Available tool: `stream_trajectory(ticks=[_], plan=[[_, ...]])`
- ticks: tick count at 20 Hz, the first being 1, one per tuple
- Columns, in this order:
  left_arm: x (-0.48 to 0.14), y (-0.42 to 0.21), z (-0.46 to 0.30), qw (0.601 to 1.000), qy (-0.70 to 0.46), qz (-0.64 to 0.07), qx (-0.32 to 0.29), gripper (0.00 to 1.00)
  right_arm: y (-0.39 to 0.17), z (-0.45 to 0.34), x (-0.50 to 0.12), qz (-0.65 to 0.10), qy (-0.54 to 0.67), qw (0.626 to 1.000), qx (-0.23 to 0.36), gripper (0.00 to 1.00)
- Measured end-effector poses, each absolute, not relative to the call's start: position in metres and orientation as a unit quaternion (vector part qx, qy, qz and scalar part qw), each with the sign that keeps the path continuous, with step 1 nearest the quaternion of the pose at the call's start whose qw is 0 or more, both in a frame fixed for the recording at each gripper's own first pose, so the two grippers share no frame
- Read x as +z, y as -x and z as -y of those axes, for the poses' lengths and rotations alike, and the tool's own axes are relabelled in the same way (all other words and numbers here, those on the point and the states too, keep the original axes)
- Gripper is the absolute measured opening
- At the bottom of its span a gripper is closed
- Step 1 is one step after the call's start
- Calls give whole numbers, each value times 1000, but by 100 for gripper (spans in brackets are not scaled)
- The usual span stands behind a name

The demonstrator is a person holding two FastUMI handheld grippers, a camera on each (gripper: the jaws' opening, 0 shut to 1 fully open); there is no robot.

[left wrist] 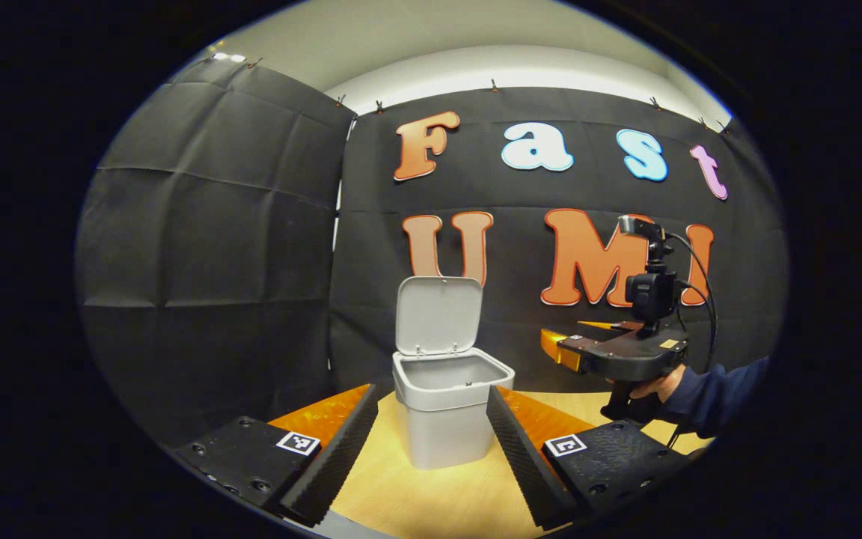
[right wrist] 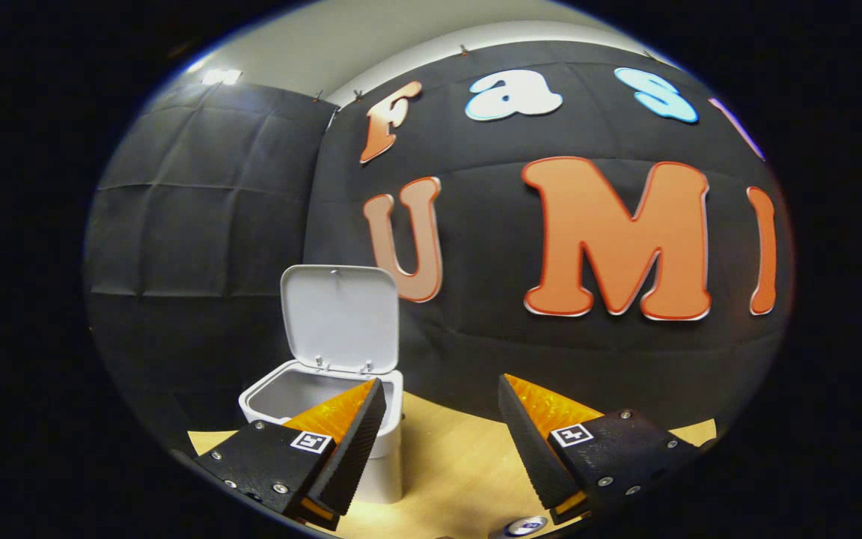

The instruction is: Press the lid of the desktop garbage bin to open it, pick up the crumpled paper on the desktop and throw it into the bin, then pick up the pop can on the desktop and drop it into the bin, and finally close the garbage bin lid.

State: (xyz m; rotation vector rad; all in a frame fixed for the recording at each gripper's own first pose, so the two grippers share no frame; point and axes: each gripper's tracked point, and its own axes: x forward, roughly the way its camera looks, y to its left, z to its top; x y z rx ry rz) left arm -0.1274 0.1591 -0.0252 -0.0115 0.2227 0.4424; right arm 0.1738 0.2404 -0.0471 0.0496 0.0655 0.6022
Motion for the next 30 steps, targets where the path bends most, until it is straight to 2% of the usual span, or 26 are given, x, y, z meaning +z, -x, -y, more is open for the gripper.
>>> stream_trajectory(ticks=[5,11,19,23,30], plan=[[-44,86,-108,982,25,-118,142,93,-170,-139,-31,-7,-16,974,228,90],[-67,40,-40,991,21,-121,54,93,-155,-26,-46,-26,7,990,135,91],[-103,-4,40,992,7,-122,-41,93,-118,71,-56,-50,12,997,49,92],[-153,-23,64,987,-4,-147,-63,93,-103,99,-62,-64,6,998,20,92],[-297,-55,78,963,-23,-261,-67,94,-85,133,-69,-83,11,996,-16,92]])
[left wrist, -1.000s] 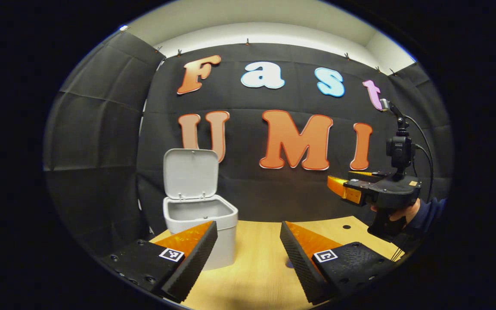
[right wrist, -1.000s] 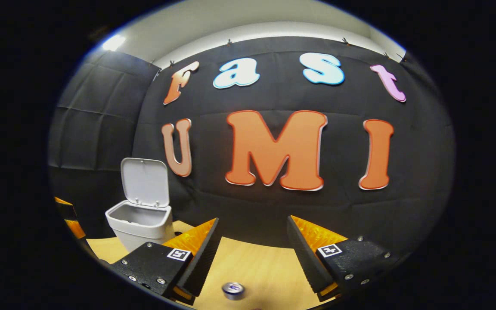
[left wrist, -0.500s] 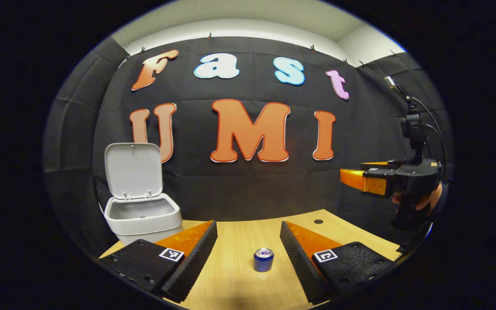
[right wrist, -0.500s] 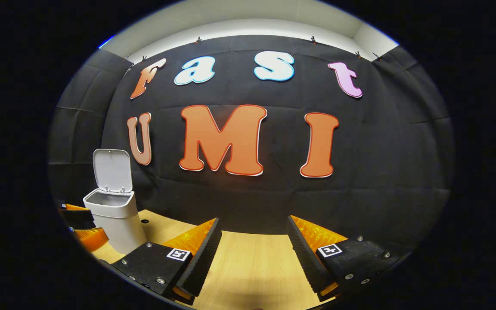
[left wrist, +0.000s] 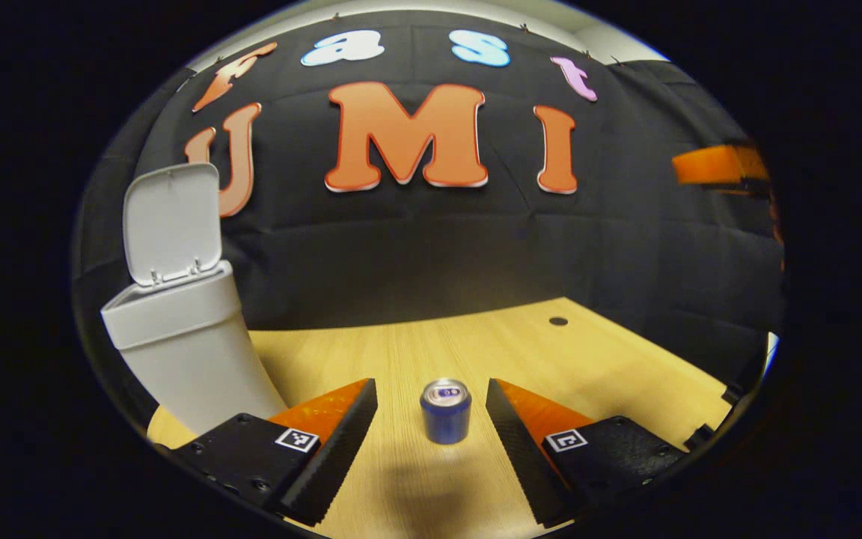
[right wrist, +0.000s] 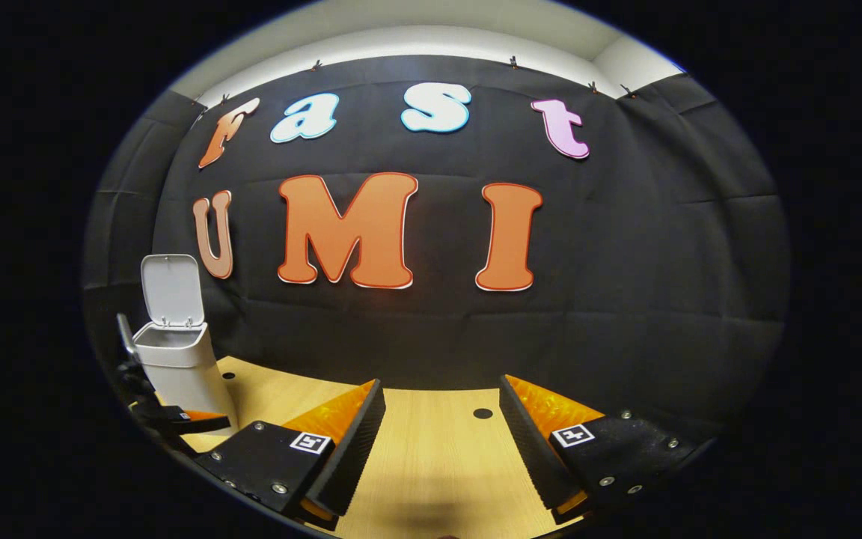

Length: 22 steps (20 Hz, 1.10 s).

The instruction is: Press the lid of the desktop garbage bin to open it, pick up the crumpled paper on the desktop and throw it into the bin, then pick up the pop can on the desktop and drop it into the bin, and finally close the garbage bin lid.

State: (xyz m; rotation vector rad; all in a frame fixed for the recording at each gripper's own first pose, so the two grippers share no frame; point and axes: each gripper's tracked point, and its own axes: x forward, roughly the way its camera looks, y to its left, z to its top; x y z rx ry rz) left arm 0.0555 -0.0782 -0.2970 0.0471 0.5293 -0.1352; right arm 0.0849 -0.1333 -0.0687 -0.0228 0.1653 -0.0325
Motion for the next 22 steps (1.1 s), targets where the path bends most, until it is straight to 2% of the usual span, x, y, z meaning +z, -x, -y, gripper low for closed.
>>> stream_trajectory(ticks=[2,10,19,20,22], plan=[[-338,-60,83,950,-25,-303,-67,96,-80,139,-70,-91,10,996,-24,92],[-434,-91,100,924,-8,-378,-61,96,-66,154,-66,-101,21,993,-54,94],[-483,-117,107,911,-22,-406,-63,95,-51,163,-73,-121,36,989,-72,94],[-480,-118,105,913,-22,-403,-63,87,-51,162,-74,-123,37,989,-72,94],[-479,-115,105,912,-21,-405,-60,85,-48,160,-75,-125,40,989,-68,94]])
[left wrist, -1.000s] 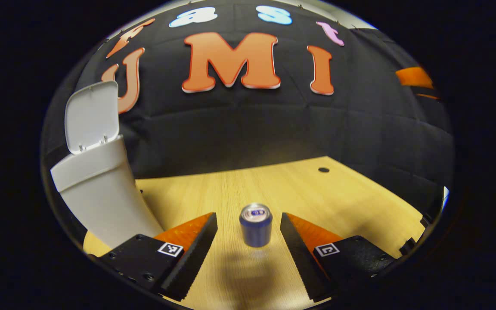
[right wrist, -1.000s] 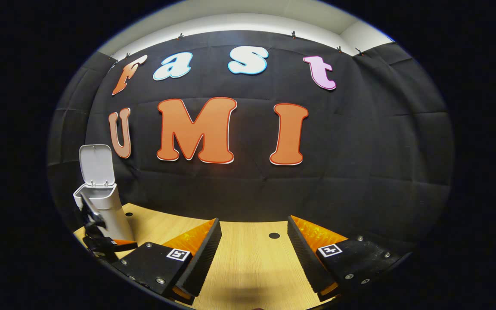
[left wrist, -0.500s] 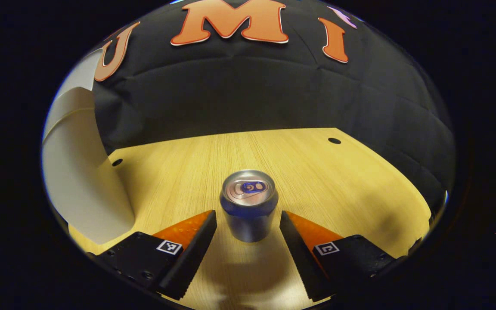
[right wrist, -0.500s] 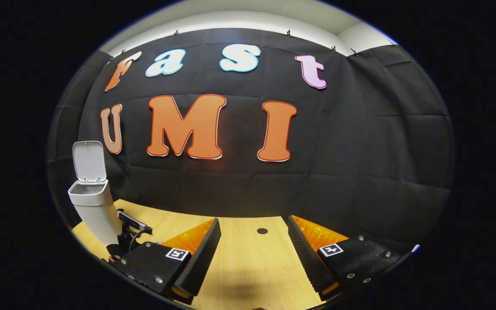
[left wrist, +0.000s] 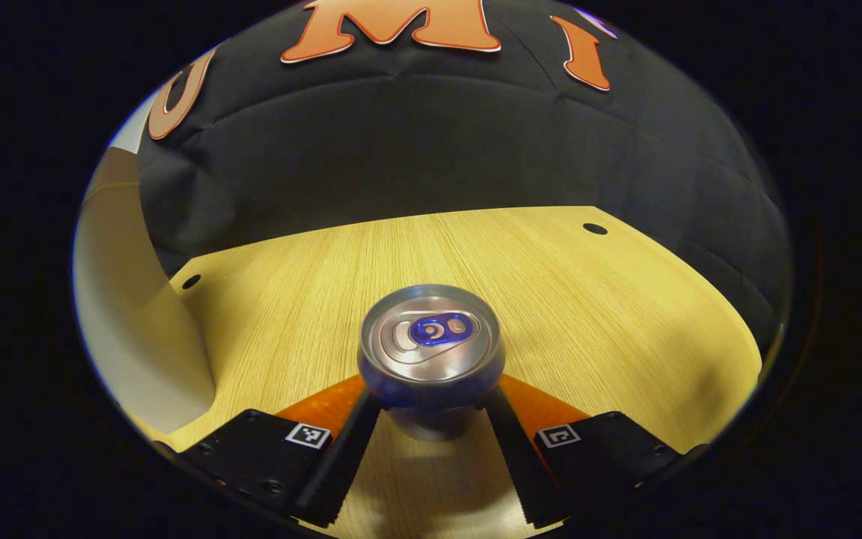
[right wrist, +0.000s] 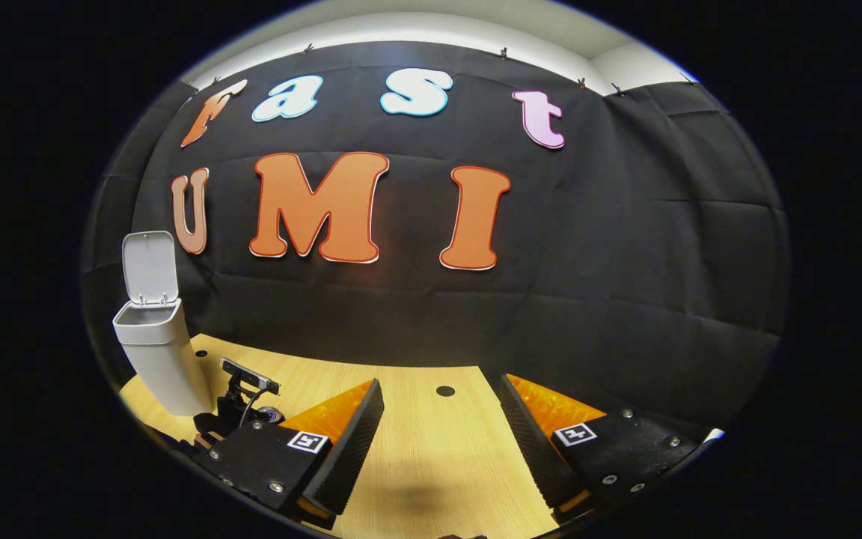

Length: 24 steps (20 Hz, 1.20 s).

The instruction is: Press the lid of the desktop garbage bin to open it, pick up the crumpled paper on the desktop and throw it into the bin, then pick up the pop can on the desktop and drop it into the bin, and finally close the garbage bin lid.

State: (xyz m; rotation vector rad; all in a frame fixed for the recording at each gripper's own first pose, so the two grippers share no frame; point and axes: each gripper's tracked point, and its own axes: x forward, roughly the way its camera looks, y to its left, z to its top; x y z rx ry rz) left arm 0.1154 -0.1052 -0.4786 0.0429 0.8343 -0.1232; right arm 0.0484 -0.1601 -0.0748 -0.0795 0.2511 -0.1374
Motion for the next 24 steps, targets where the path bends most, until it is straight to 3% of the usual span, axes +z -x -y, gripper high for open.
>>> stream_trajectory(ticks=[12,24], plan=[[-355,-93,73,945,-15,-323,-47,83,-67,107,-77,-108,24,994,-4,94],[-154,-55,9,985,-19,-168,30,81,-105,58,-78,-87,-14,993,83,94]])
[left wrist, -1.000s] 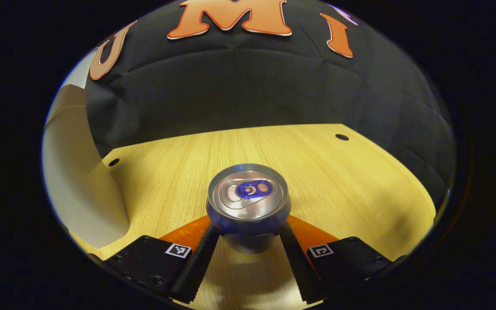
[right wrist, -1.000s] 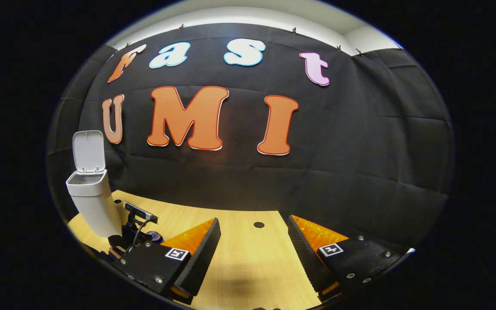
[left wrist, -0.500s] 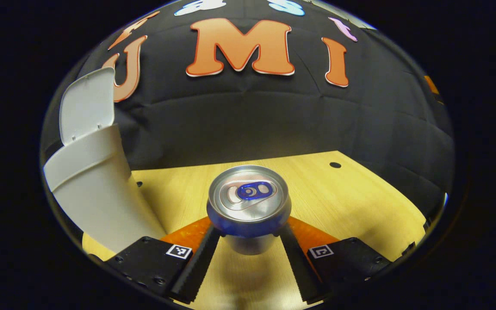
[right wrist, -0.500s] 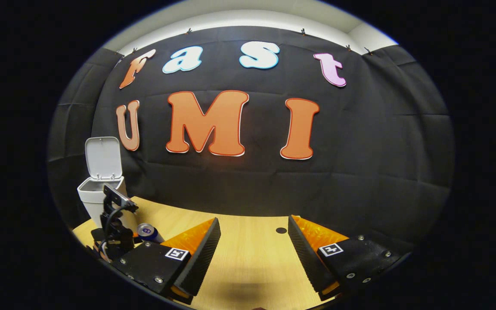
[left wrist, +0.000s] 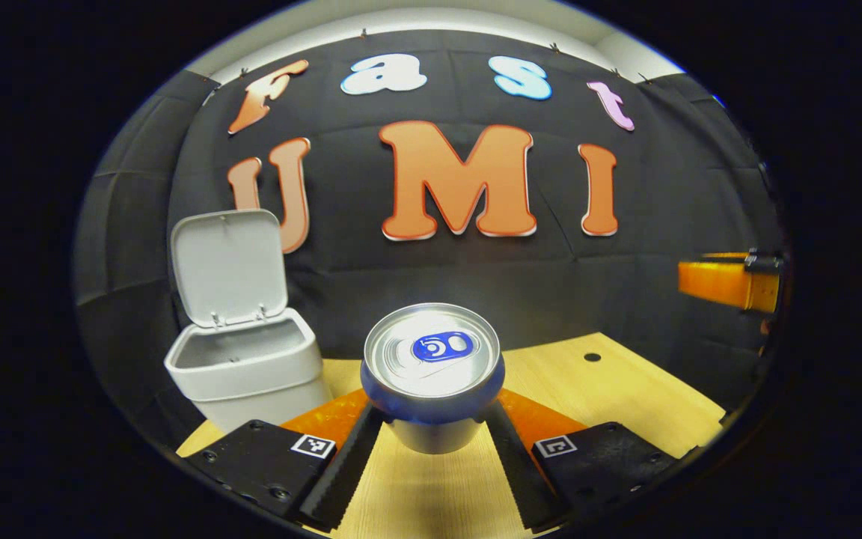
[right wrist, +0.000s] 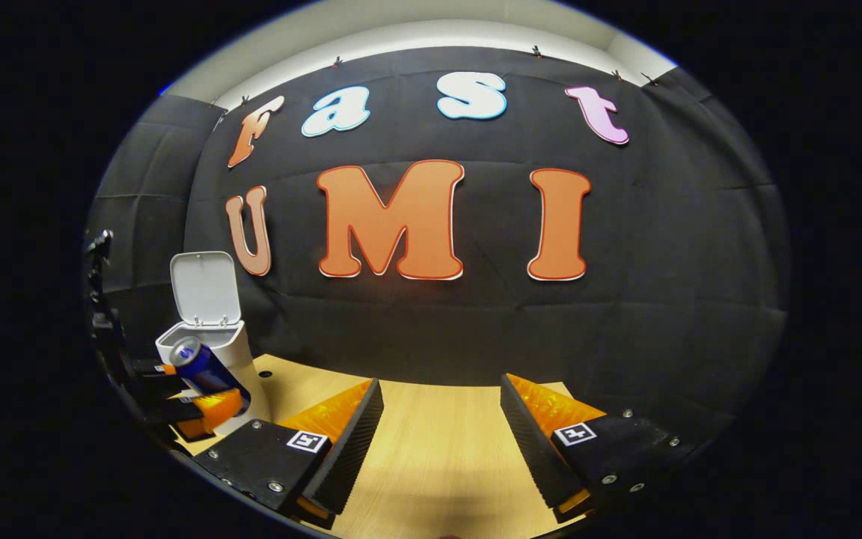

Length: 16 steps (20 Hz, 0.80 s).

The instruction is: Press the lid of the desktop garbage bin to open it, pick up the crumpled paper on the desktop and throw it into the bin, then pick up the pop can on the desktop and drop it into the bin, and finally close the garbage bin lid.

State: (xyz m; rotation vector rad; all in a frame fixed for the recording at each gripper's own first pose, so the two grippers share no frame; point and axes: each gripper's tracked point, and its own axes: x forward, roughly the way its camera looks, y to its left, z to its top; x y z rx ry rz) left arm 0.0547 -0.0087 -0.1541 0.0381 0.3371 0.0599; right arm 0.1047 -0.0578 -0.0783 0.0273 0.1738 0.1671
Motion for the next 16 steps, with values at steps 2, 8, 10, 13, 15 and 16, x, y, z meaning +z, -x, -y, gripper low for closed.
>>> stream_trajectory(ticks=[2,8,10,13,15,16], plan=[[-119,-47,-3,988,-23,-141,65,81,-112,48,-79,-85,-23,990,106,94],[-29,-20,-16,985,-17,-84,152,83,-117,26,-83,-86,-29,979,184,94],[-12,-17,-22,981,-18,-77,174,81,-114,22,-88,-91,-32,974,205,94],[16,-8,-42,976,-34,-70,202,81,-114,27,-91,-95,-36,972,213,94],[18,-14,-59,974,-44,-66,212,83,-115,33,-94,-97,-39,973,207,94],[17,-21,-68,973,-46,-67,215,81,-117,38,-96,-99,-40,974,201,94]])
